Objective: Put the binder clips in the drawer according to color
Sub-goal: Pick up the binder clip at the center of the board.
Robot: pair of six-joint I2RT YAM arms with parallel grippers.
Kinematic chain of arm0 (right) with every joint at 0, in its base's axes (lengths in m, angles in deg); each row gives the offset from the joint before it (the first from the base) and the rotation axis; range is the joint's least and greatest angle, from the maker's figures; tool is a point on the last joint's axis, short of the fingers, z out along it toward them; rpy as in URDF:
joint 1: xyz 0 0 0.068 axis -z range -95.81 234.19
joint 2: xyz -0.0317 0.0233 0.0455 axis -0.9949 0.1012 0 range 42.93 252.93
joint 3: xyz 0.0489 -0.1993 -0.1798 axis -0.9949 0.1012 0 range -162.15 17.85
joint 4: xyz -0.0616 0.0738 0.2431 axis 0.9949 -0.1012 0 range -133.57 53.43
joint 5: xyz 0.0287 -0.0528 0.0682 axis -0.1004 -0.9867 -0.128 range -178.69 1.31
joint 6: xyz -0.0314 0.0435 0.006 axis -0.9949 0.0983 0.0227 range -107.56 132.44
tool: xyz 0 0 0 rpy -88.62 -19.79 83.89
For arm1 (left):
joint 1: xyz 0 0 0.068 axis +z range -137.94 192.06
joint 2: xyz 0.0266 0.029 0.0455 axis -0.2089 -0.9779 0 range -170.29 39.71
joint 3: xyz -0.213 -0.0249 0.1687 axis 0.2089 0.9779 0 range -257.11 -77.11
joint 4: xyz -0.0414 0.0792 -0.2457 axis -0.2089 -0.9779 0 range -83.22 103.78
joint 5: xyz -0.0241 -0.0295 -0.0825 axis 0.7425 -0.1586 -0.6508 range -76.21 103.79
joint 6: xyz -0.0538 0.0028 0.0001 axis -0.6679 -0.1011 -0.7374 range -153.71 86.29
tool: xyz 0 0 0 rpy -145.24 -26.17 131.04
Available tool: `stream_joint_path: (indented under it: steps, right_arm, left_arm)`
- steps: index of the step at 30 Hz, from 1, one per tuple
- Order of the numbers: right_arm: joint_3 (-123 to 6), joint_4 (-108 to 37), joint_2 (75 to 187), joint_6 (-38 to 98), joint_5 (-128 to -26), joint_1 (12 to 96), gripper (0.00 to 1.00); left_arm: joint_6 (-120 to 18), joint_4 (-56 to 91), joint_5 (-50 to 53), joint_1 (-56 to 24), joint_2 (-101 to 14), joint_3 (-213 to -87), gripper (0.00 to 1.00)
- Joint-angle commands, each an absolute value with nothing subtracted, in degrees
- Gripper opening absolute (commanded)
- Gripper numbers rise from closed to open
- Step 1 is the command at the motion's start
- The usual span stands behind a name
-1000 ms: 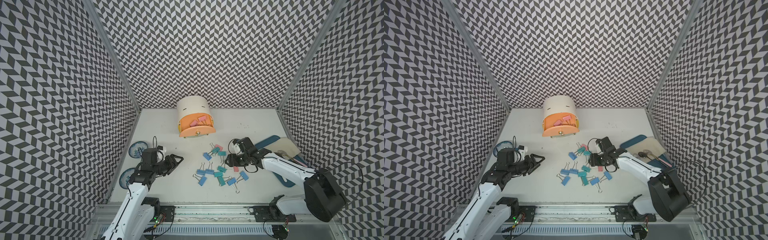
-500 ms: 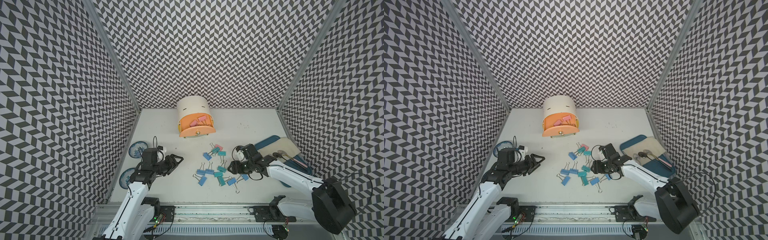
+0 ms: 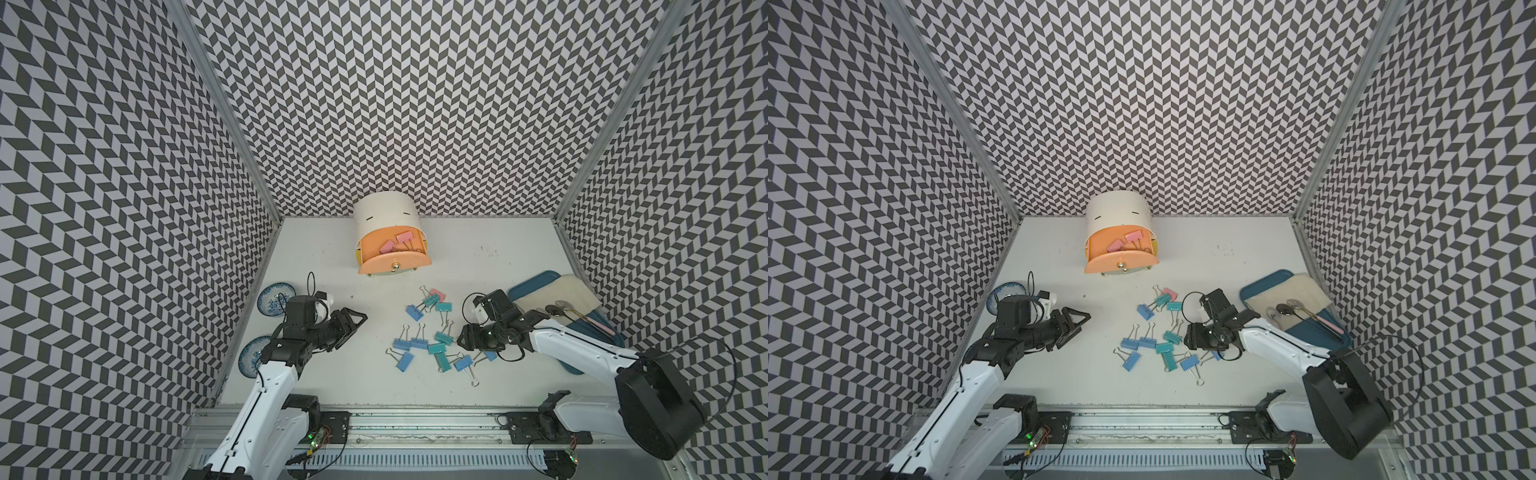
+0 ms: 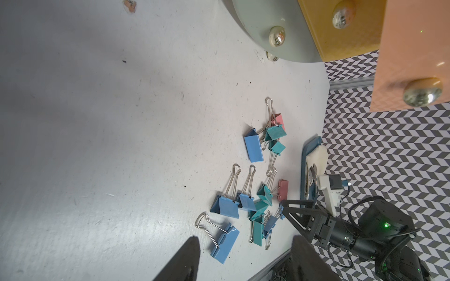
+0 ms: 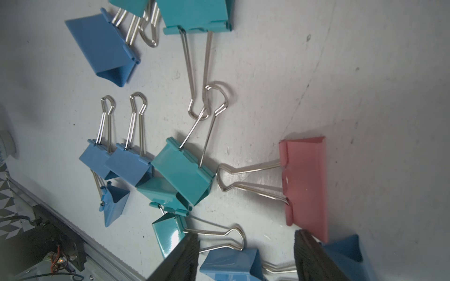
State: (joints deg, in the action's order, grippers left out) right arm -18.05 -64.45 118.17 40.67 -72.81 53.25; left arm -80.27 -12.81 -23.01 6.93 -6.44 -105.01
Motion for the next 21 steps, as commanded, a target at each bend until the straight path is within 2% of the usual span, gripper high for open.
stream_joint_path:
  steps: [1,21]
  right_arm:
    - [-19.55,-62.42,119.78,41.66,-74.71,53.08,0.66]
    - [-30.26,-62.16,130.2,39.82,-82.86,53.5,0.72]
  left_arm:
    - [-79.42,-11.6,-22.87,6.67,-7.17,-107.14,0.64]
    - [-78.53,-12.74,-22.68,6.68,-8.1,-109.13,0.64]
